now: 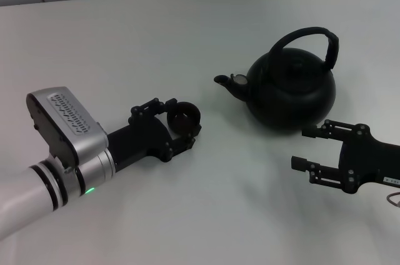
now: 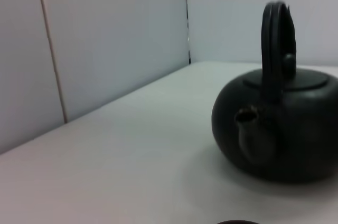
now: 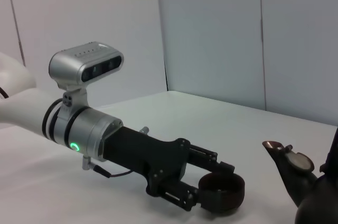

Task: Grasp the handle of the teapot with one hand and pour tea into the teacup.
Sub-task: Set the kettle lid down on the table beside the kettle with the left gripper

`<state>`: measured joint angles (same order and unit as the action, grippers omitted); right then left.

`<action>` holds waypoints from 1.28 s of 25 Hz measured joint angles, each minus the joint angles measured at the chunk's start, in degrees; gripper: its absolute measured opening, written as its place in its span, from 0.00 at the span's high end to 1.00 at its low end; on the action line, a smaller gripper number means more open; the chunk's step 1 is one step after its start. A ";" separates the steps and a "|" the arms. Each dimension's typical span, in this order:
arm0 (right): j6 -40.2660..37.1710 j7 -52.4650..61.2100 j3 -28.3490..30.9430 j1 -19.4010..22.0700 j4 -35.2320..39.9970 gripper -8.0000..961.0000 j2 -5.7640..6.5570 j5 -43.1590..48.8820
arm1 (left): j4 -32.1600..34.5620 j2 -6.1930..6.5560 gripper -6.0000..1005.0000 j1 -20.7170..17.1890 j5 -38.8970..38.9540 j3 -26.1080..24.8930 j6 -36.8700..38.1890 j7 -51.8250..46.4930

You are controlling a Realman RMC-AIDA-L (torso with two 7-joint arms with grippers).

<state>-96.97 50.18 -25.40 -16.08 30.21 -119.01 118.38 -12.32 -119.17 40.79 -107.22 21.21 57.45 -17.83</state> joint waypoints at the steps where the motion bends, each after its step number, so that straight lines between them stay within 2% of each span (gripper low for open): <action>1: 0.00 0.00 0.00 0.00 0.00 0.34 0.00 0.00 | -0.15 0.00 0.31 0.00 0.00 -0.16 -0.20 0.27; 22: 0.04 0.00 0.00 -0.17 -0.07 0.36 -0.07 0.00 | -1.46 0.00 0.31 0.28 -0.09 -1.16 -1.26 0.07; 29: -0.10 0.00 0.00 -0.11 -0.06 0.37 -0.07 0.00 | -1.66 0.00 0.22 0.17 -0.09 -1.63 -0.52 0.39; 32: -0.12 0.00 0.00 0.05 -0.06 0.37 -0.07 0.00 | -1.18 0.18 0.20 -0.98 -0.08 -2.18 3.06 0.48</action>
<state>-97.09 50.18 -25.40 -16.03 30.14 -119.08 118.38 -13.50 -118.98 39.81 -107.30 19.02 60.51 -17.36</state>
